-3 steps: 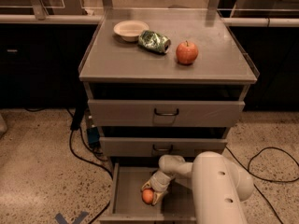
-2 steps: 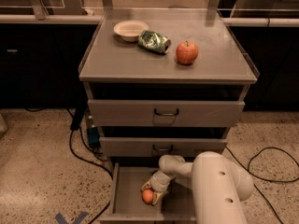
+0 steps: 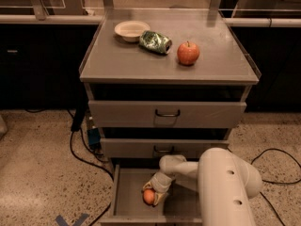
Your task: Pick orange from bottom drawer and place on counter
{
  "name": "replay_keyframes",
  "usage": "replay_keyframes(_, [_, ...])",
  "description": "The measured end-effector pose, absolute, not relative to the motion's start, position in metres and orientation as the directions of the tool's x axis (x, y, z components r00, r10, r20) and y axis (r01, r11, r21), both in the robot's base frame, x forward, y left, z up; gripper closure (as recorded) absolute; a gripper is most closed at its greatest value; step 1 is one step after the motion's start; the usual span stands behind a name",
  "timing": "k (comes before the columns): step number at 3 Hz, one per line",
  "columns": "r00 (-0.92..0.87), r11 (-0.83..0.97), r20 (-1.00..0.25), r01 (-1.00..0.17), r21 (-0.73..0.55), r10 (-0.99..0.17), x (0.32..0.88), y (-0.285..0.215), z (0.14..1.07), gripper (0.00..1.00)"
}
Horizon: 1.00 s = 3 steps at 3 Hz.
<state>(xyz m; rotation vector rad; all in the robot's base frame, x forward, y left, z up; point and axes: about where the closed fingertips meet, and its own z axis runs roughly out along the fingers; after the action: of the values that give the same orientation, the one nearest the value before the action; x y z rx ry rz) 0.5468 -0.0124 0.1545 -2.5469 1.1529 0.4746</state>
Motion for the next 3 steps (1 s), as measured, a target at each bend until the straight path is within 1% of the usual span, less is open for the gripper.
replay_keyframes(1, [0.659,-0.646,-0.355,-0.744,-0.174,-0.664,0.546,-0.012,0.214,1.0])
replay_keyframes(3, [0.654,-0.643,-0.337,-0.749,-0.162,-0.677,0.538,-0.015,0.225,1.0])
